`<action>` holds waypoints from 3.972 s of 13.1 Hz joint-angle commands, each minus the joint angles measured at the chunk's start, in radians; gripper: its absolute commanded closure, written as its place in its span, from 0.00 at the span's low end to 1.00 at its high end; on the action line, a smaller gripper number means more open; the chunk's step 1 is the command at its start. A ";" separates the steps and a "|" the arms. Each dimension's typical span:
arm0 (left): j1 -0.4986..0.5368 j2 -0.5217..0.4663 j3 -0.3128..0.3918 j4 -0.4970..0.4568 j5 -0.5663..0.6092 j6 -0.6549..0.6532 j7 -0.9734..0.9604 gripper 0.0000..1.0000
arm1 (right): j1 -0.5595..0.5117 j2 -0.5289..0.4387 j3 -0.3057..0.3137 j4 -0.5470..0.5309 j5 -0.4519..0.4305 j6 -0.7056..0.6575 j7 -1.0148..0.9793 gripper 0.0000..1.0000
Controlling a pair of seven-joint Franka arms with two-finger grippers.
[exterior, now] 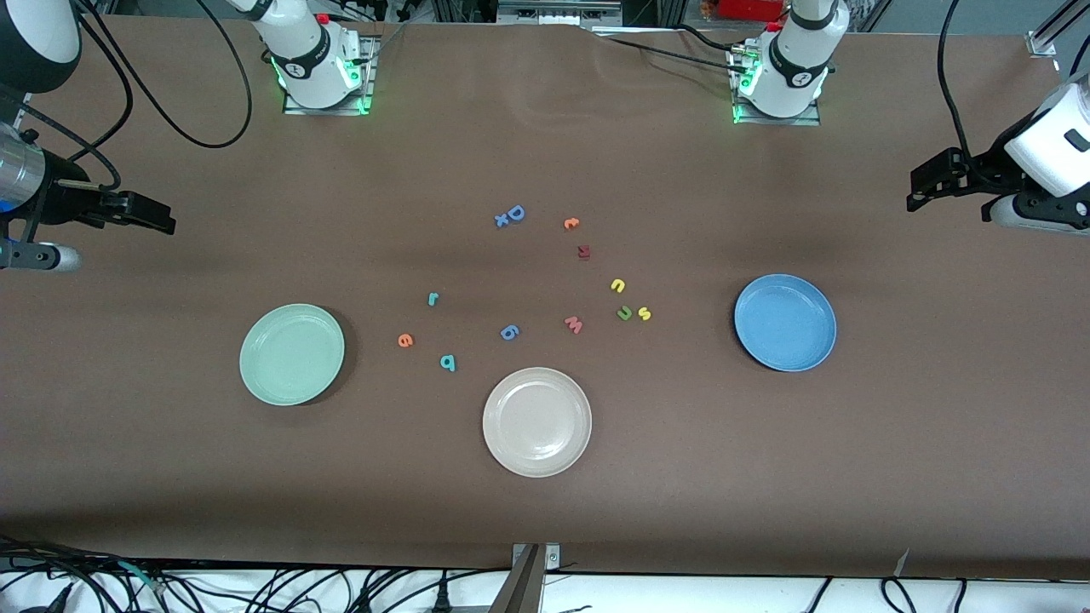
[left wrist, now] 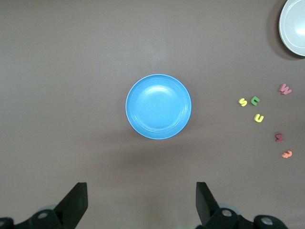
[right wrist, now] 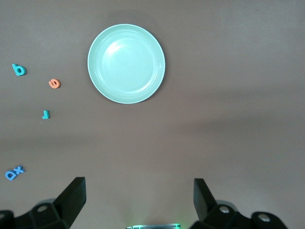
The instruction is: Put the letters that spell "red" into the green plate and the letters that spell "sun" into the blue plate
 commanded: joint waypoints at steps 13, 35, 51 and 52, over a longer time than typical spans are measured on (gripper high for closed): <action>-0.001 0.002 -0.005 0.014 0.013 -0.017 0.007 0.00 | -0.001 -0.001 -0.006 0.007 0.019 -0.015 -0.015 0.00; -0.005 0.004 -0.005 0.014 0.013 -0.017 0.002 0.00 | 0.232 0.295 0.005 0.010 0.021 0.282 0.114 0.00; -0.044 0.176 -0.054 0.012 0.003 0.011 -0.008 0.00 | 0.334 0.585 0.011 -0.001 0.134 0.681 0.232 0.00; -0.068 0.200 -0.054 0.012 0.005 0.041 -0.011 0.00 | 0.334 0.593 0.011 -0.007 0.134 0.698 0.232 0.00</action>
